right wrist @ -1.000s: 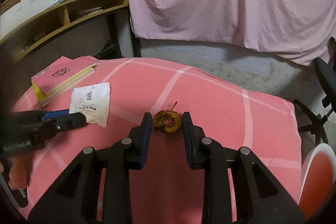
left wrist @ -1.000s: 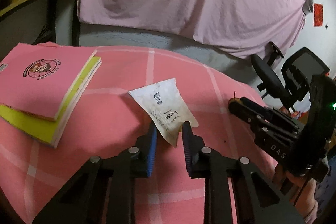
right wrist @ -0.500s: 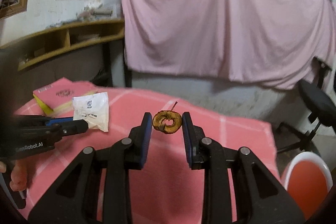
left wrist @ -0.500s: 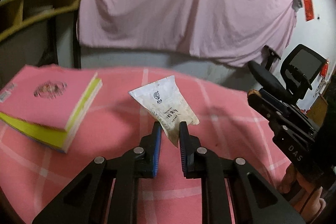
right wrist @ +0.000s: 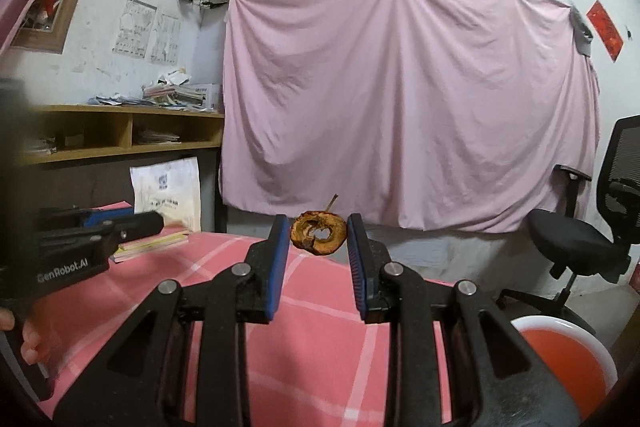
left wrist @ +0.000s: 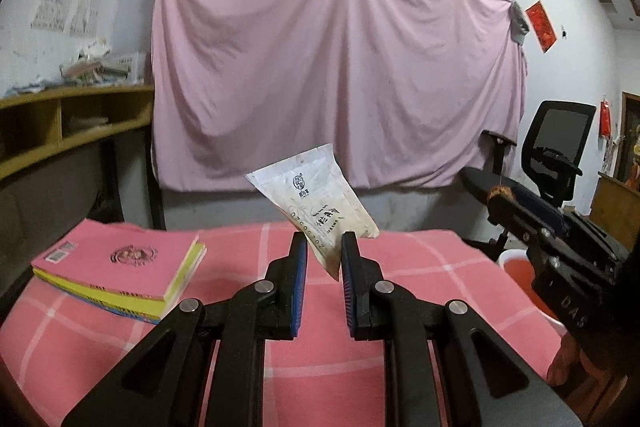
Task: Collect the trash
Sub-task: 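Lift the packet and apple ring and carry them over the orange bucket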
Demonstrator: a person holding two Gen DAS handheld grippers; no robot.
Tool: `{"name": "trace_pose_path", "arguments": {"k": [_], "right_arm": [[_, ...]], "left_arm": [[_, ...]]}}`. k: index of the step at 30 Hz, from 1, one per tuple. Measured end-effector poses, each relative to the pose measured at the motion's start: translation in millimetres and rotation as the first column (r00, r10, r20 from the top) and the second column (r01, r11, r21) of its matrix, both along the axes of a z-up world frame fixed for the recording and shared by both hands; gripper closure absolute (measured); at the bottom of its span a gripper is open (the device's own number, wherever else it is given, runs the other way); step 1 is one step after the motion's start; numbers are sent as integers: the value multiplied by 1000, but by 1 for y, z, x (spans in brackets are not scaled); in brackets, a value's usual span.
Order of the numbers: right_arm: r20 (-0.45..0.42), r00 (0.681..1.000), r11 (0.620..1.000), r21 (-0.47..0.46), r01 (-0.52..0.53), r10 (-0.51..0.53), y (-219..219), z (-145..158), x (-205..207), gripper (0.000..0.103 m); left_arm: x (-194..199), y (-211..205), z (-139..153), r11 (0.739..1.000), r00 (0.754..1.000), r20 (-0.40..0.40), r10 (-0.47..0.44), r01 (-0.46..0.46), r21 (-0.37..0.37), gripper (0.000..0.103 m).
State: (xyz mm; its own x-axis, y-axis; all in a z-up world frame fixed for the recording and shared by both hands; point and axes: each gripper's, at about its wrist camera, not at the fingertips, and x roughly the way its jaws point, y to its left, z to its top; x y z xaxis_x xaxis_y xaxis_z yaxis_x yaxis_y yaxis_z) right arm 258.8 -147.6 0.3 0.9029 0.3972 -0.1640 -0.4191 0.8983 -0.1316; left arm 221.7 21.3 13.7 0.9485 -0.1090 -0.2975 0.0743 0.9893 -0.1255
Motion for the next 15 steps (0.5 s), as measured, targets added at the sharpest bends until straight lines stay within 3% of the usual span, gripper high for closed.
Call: {"name": "trace_pose_path", "arguments": {"k": [7,15], "right_arm": [[-25,998,998,37,58,-57,-24,3,-24,0],[-3,995,992,81,95,-96,-51,10,-41,0]], "left_arm": [[-32,-21,3,999,996,85,-5,1,40,89],[-51,-51,4,996,992,122,-34,24,86,89]]}}
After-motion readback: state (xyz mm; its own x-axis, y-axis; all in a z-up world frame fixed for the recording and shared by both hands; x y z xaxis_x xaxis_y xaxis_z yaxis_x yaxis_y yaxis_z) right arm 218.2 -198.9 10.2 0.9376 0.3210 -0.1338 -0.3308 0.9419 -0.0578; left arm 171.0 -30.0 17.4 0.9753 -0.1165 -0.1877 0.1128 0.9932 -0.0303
